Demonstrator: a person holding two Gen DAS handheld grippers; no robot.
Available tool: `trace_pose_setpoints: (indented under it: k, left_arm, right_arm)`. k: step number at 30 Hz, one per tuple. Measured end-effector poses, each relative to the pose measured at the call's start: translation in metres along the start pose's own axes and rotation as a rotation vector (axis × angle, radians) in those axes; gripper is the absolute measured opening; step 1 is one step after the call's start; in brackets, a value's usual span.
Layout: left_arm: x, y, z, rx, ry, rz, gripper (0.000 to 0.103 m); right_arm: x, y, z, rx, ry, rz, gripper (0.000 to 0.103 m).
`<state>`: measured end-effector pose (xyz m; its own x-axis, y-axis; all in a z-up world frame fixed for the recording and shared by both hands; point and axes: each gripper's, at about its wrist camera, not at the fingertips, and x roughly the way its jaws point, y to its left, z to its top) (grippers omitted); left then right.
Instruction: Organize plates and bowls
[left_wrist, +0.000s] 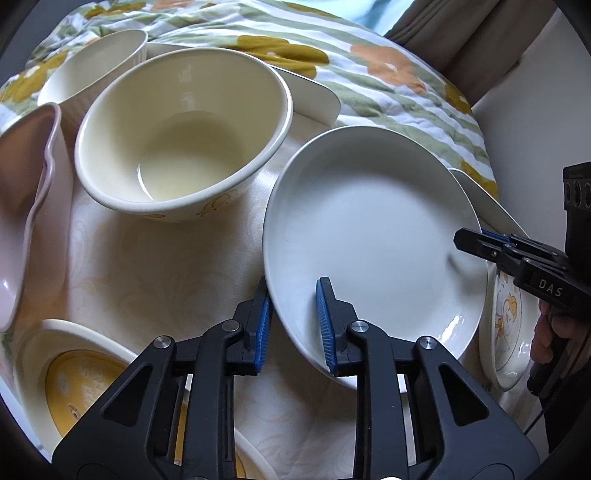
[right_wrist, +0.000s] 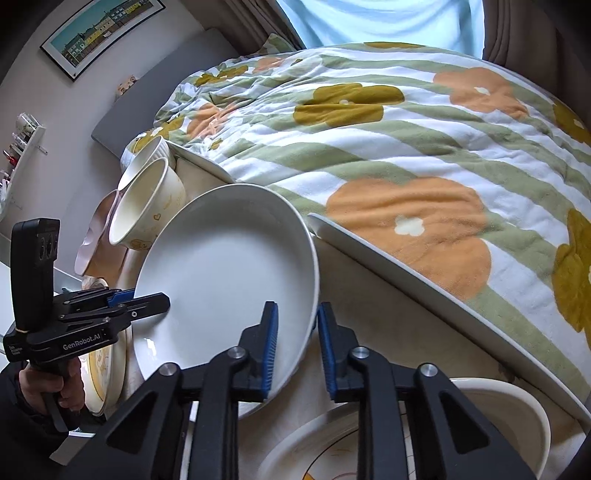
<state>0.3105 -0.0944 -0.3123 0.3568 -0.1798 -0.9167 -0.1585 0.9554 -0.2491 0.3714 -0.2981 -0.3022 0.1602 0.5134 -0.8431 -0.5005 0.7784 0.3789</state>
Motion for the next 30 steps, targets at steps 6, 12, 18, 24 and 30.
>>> trace_pose_setpoints:
  k: [6,12,18,24,30]
  left_arm:
    - [-0.002,-0.002,-0.002,0.008,-0.015,0.02,0.021]
    - [-0.018,-0.005,-0.001,0.047,-0.06,0.039,0.021]
    - [-0.064,0.002,-0.004,0.085,-0.11,0.023,0.021]
    - [-0.112,0.025,-0.021,0.131,-0.147,0.006,0.021]
    - [-0.147,0.065,-0.046,0.22,-0.134,-0.03,0.021]
  right_arm:
    - [0.003,0.001,0.001,-0.037,0.009,-0.01,0.014]
    - [-0.012,0.012,-0.002,-0.062,-0.019,-0.014,0.014]
    - [-0.042,0.043,-0.005,-0.066,-0.059,-0.032,0.014]
    - [-0.067,0.095,-0.023,-0.044,-0.089,-0.048,0.014]
    - [-0.069,0.151,-0.058,0.052,-0.123,-0.074,0.014]
